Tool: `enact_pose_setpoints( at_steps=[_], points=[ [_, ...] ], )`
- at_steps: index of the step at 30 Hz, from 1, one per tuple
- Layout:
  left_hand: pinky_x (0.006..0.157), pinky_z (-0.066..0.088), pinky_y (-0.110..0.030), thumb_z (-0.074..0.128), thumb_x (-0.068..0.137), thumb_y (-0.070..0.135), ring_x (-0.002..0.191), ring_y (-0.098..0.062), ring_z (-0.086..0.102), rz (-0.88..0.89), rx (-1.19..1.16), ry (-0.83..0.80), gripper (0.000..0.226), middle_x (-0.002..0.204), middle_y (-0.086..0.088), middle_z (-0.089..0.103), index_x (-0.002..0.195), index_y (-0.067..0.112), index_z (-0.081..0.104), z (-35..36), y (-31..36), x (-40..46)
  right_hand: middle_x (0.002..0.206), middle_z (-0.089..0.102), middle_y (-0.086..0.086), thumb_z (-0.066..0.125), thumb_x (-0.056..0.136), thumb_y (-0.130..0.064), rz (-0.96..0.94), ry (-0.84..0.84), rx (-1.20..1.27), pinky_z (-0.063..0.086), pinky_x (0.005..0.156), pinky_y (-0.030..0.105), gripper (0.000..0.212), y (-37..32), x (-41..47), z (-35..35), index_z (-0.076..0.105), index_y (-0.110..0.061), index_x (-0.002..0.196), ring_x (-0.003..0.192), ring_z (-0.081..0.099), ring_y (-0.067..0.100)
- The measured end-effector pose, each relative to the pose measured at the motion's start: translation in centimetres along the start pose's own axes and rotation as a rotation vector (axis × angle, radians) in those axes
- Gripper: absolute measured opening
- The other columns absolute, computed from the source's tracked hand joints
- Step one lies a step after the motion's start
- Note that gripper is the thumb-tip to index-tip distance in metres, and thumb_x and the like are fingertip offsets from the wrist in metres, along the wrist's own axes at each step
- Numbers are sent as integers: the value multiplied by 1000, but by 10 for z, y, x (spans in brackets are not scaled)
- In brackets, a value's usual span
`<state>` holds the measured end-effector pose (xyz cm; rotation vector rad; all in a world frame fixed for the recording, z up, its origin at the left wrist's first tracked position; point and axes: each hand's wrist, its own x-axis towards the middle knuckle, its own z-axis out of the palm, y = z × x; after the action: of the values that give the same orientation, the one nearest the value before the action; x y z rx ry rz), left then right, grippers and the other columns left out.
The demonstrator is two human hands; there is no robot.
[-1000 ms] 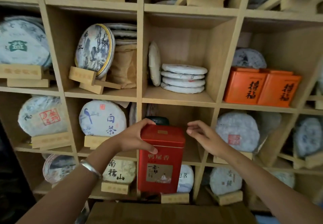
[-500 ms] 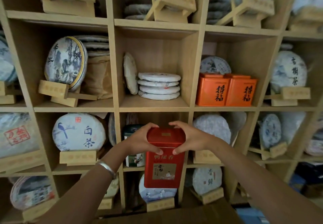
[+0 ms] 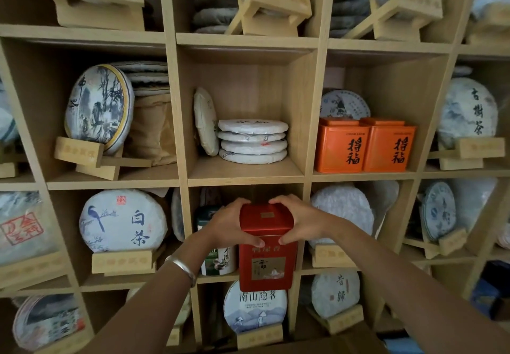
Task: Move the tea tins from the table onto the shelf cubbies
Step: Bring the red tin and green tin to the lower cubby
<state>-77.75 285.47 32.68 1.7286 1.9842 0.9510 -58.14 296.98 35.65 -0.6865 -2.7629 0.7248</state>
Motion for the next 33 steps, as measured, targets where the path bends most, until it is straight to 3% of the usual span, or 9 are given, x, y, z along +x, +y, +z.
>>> enact_pose_setpoints(
  at_steps=[4, 8, 12, 18, 24, 33],
  points=[
    [91, 51, -33, 89, 41, 53, 106, -9, 56, 15, -1, -14, 99, 113, 12, 55, 124, 34, 38, -2, -2, 9, 122, 37, 0, 82, 61, -35, 7, 9, -137, 49, 88, 31, 100, -3, 8, 3, 26, -26, 143, 110, 47, 16],
    [83, 53, -26, 92, 45, 43, 100, -5, 58, -6, -59, -29, 94, 110, 12, 55, 122, 34, 39, -5, -5, 17, 126, 40, 3, 78, 62, -44, 5, 67, -256, 48, 95, 40, 99, -7, 14, 10, 26, -23, 145, 116, 43, 21],
    [89, 53, -32, 93, 46, 41, 103, -9, 59, -31, -77, -41, 97, 112, 10, 56, 127, 31, 40, -8, -8, 25, 134, 42, 9, 76, 66, -46, 9, 86, -351, 45, 99, 42, 100, -6, 19, 14, 25, -20, 149, 122, 41, 27],
    [91, 52, -30, 92, 46, 46, 106, -8, 58, -49, -43, -52, 103, 117, 10, 56, 134, 28, 40, -11, -12, 33, 153, 27, 17, 72, 71, -49, 18, 97, -462, 36, 108, 41, 107, -4, 23, 18, 13, -16, 154, 138, 27, 34],
    [101, 46, -39, 87, 50, 55, 118, -16, 52, -60, 108, -93, 112, 132, 2, 53, 143, 24, 34, -16, -8, 40, 156, 22, 19, 71, 73, -47, 34, 94, -506, 31, 112, 40, 107, -6, 27, 19, 10, -15, 154, 143, 20, 35],
    [105, 42, -40, 85, 52, 56, 123, -18, 50, -45, 103, -34, 114, 139, 0, 49, 147, 29, 28, -11, -14, 37, 159, 16, 17, 72, 77, -40, 25, 98, -461, 22, 115, 34, 101, -3, 28, 18, 13, -16, 154, 146, 15, 29]
  ],
)
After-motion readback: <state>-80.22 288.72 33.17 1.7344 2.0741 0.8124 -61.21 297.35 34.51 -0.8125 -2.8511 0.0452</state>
